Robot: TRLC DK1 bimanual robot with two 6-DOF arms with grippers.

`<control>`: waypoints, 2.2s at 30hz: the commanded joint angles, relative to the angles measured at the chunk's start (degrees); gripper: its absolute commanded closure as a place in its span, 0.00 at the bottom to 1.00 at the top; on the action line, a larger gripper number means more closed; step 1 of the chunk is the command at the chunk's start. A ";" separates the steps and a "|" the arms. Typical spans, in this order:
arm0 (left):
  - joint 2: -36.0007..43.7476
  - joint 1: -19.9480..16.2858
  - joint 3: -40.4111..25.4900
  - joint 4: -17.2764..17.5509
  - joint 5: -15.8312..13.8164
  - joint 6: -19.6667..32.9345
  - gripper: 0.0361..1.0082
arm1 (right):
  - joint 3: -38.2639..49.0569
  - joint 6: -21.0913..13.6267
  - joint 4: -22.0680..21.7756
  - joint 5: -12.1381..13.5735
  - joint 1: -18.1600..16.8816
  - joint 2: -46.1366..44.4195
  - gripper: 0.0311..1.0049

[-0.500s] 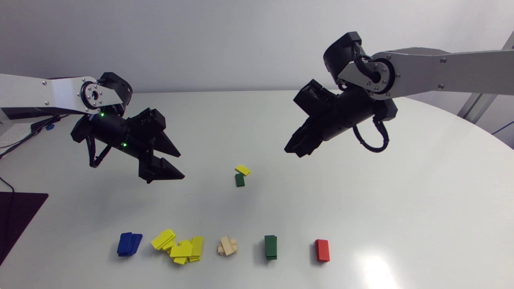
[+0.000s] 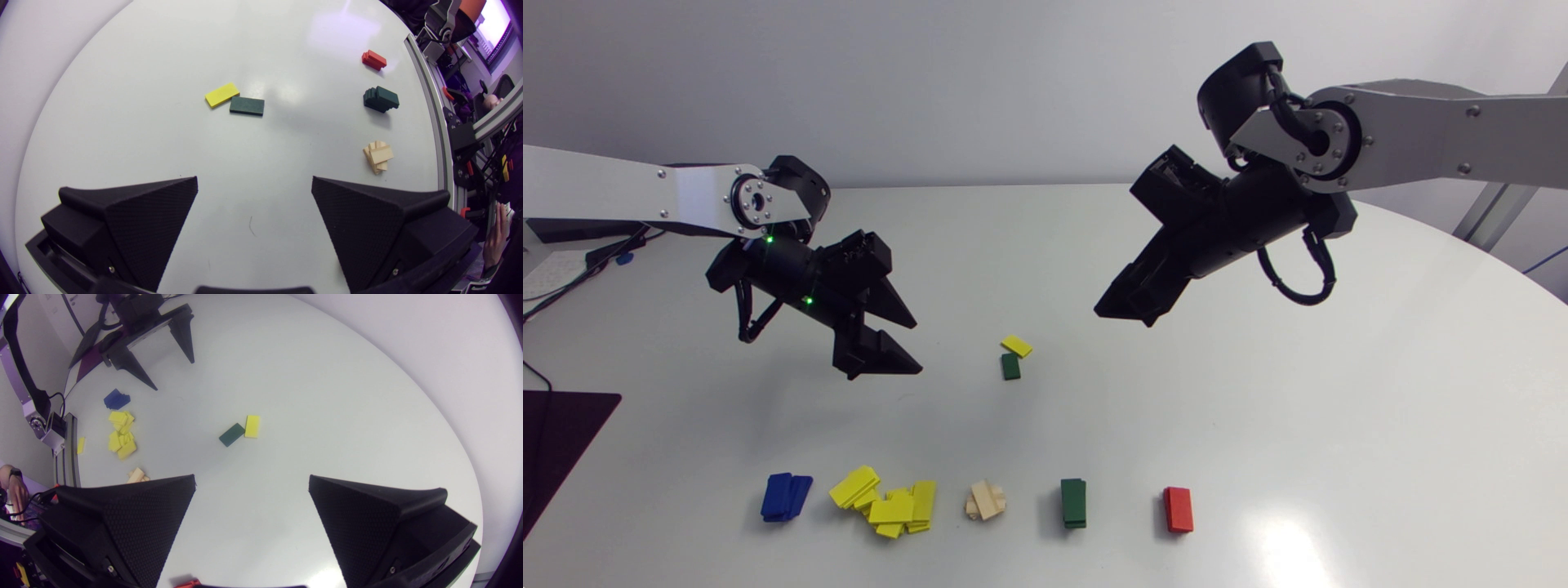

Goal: Take domino bricks one by one from the mixed stack on the table and place each onto the existing stack of the same color.

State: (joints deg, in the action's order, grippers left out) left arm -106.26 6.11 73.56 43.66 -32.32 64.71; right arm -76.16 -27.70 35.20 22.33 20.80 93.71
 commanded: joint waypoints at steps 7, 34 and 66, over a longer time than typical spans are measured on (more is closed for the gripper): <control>-3.08 3.38 0.44 -5.87 0.59 -2.04 0.02 | 4.00 -1.21 2.59 0.26 -0.14 -6.79 0.03; -11.34 15.25 -1.93 -24.24 10.78 -11.36 0.02 | 10.59 -1.48 3.47 0.44 -2.16 -14.52 0.03; -16.17 16.65 5.63 -18.00 8.67 -12.59 0.04 | 15.34 -1.39 2.77 0.79 -4.45 -19.00 0.03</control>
State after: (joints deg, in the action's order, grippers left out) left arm -120.29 22.26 77.60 24.84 -22.76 52.82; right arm -62.83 -28.34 37.71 22.57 16.78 75.57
